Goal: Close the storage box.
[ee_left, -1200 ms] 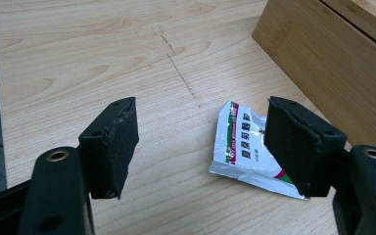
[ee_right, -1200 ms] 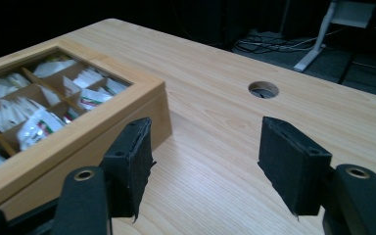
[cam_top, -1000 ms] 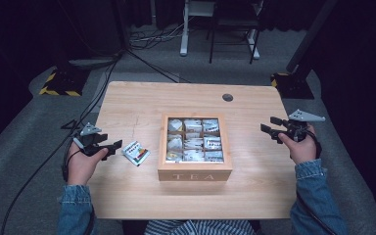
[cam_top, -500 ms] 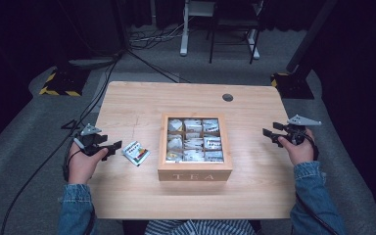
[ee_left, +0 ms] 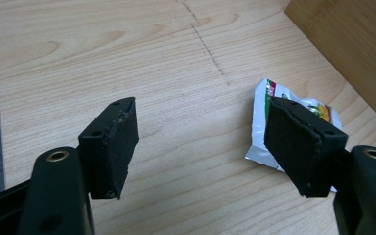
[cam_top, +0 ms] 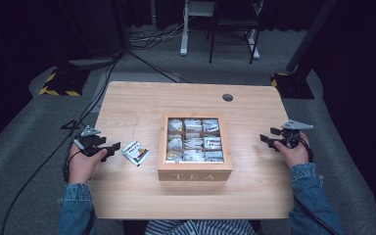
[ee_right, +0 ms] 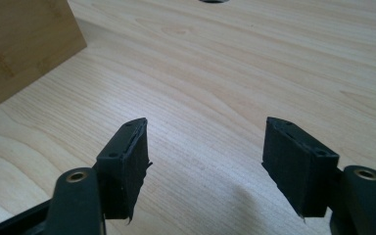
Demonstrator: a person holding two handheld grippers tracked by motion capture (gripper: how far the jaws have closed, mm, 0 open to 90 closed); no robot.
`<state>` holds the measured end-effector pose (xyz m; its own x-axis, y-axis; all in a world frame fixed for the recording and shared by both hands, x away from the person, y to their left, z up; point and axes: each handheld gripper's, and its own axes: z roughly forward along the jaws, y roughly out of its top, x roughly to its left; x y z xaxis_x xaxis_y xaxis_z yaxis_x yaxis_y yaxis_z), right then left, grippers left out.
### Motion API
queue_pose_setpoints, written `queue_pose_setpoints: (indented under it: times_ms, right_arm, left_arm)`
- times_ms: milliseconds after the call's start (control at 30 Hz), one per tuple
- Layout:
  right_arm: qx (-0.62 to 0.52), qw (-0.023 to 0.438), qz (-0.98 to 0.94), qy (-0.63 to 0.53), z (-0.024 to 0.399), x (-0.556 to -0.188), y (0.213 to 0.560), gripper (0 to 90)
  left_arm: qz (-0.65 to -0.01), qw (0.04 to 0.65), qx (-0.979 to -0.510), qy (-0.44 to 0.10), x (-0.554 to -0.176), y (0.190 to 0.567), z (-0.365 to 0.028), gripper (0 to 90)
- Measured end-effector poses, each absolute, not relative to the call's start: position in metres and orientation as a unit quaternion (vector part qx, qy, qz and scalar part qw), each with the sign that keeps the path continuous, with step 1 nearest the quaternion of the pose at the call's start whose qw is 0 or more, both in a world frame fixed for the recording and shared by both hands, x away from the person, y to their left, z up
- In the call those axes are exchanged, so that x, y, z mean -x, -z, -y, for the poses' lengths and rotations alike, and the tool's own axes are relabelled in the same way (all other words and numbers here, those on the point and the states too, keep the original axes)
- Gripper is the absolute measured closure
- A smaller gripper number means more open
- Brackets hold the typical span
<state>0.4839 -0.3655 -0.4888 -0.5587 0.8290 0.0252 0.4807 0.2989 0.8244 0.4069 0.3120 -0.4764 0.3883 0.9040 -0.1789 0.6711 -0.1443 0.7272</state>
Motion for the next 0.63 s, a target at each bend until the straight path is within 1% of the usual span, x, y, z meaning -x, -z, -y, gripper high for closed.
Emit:
queue_pose_setpoints:
  times_ms: [200,300,333,500,633]
  right_arm:
    - [-0.413,0.207,-0.797,-0.39,0.36,-0.485,0.496,31.3]
    - [-0.424,0.196,-0.8,-0.378,0.359,-0.486,0.5,28.9]
    - [-0.43,0.19,-0.801,-0.37,0.358,-0.486,0.501,27.6]
    - [-0.429,0.19,-0.81,-0.353,0.354,-0.488,0.504,14.2]
    - [-0.429,0.189,-0.811,-0.349,0.352,-0.49,0.504,11.4]
  left_arm:
    - [-0.533,0.382,-0.739,-0.152,-0.408,0.48,-0.313,28.5]
    - [-0.535,0.383,-0.738,-0.149,-0.408,0.481,-0.313,28.3]
    - [-0.535,0.382,-0.739,-0.149,-0.408,0.481,-0.314,28.2]
    - [-0.536,0.379,-0.74,-0.147,-0.408,0.483,-0.314,27.6]
    - [-0.535,0.38,-0.74,-0.146,-0.408,0.482,-0.313,27.0]
